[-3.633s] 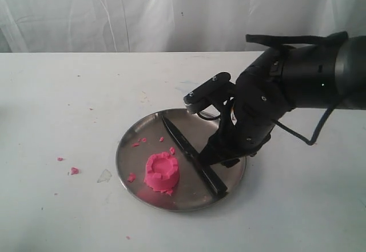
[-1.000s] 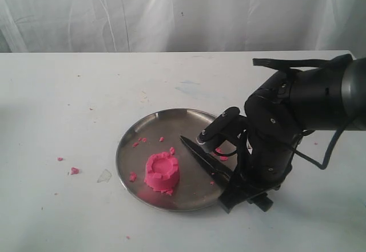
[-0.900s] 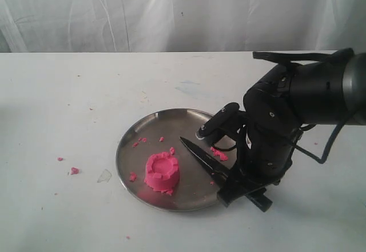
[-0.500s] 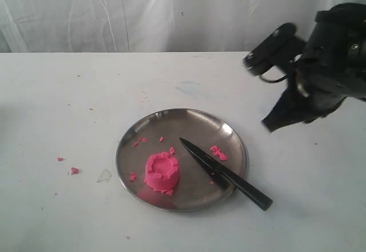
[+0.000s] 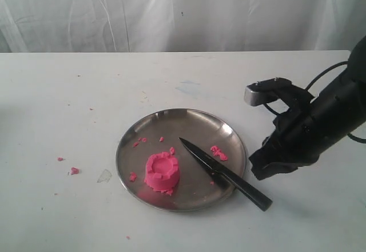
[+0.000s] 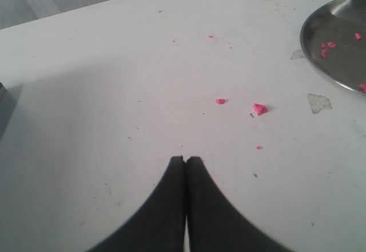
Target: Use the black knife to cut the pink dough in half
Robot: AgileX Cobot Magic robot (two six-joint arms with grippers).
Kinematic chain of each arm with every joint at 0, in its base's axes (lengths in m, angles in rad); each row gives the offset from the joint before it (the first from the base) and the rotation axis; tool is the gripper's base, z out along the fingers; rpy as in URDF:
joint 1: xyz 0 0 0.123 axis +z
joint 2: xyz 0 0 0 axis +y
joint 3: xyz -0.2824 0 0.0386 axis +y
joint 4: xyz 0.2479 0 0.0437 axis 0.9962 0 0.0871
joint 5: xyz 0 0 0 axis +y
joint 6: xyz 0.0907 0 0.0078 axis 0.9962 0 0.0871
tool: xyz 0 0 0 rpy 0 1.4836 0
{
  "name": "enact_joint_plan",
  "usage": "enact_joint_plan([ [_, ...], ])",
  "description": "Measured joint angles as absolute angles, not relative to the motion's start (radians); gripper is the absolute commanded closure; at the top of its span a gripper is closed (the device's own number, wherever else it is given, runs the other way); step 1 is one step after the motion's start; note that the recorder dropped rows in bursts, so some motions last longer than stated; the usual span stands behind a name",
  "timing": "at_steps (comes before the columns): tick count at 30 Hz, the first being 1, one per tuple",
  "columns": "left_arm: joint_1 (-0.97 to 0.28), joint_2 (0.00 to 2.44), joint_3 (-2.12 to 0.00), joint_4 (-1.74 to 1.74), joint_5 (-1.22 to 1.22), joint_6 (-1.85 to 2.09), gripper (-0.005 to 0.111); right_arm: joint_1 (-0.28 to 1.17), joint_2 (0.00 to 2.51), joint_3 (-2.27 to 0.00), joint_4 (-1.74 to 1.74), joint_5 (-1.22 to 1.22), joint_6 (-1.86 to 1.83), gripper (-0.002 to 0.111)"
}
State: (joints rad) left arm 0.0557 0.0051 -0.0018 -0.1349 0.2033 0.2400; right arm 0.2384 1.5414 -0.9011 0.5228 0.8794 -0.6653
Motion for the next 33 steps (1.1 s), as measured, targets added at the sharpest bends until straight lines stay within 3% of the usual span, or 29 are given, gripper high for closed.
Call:
enact_joint_plan([
  [13,0.056,0.005,-0.002,-0.135,0.203,0.240,0.107,0.227,1.543,-0.913,0.644,0.760,-0.863,0.097],
  [15,0.056,0.005,-0.002,-0.135,0.203,0.240,0.107,0.227,1.558,-0.914,0.578,0.763,-0.781,0.083],
  [16,0.056,0.005,-0.002,-0.135,0.203,0.240,0.107,0.227,1.572,-0.914,0.547,0.763,-0.749,0.069],
  [18,0.056,0.005,-0.002,-0.135,0.203,0.240,0.107,0.227,1.631,-0.914,0.448,0.759,-0.632,0.056],
  [24,0.056,0.005,-0.002,-0.135,0.203,0.240,0.107,0.227,1.661,-0.985,0.427,0.777,-0.544,0.057],
  [28,0.056,0.005,-0.002,-0.135,0.203,0.240,0.107,0.227,1.548,-1.048,0.421,0.946,-0.441,0.074],
  [33,0.056,0.005,-0.002,-0.135,0.203,0.240,0.107,0.118,1.597,-1.059,0.372,0.979,-0.354,0.075],
])
